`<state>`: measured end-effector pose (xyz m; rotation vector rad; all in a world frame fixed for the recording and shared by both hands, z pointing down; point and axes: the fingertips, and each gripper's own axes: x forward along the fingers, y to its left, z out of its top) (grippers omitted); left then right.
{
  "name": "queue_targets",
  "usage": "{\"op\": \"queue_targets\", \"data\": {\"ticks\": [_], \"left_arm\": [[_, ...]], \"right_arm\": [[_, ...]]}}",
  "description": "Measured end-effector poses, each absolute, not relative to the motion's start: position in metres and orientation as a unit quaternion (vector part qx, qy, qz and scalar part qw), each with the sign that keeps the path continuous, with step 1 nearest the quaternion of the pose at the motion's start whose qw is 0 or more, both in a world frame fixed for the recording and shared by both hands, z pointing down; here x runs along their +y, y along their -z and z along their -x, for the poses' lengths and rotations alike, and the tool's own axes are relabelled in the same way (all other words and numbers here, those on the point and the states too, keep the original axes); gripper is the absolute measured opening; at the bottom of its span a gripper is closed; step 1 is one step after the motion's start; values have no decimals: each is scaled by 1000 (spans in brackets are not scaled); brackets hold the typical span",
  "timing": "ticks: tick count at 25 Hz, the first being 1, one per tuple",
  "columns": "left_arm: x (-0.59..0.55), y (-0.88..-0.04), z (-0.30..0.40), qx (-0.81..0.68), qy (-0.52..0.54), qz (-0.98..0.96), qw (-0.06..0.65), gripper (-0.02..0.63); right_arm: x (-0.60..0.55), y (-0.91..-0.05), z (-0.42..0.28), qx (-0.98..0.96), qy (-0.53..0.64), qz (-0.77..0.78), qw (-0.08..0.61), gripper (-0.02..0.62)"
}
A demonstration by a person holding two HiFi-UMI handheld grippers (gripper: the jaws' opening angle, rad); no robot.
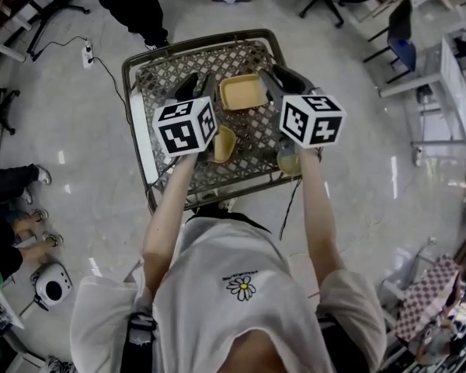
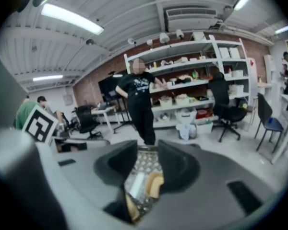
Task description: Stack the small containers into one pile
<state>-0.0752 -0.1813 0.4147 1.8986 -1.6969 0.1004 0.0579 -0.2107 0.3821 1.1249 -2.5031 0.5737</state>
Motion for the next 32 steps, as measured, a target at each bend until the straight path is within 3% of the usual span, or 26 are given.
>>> {"op": "queue_targets", "data": {"ticks": [11, 27, 32], "left_arm": [[-226, -586, 44, -583, -158, -667, 437, 167], [-227, -657, 22, -546, -218, -638, 498, 121], [-230, -658, 27, -554, -220, -637, 488, 100]], "right_arm": [[-279, -580, -98, -799, -315, -383, 340, 133], [-280, -681, -118, -736, -400, -344, 424, 132], [-281, -689, -119, -729, -398, -350, 433, 69]]}}
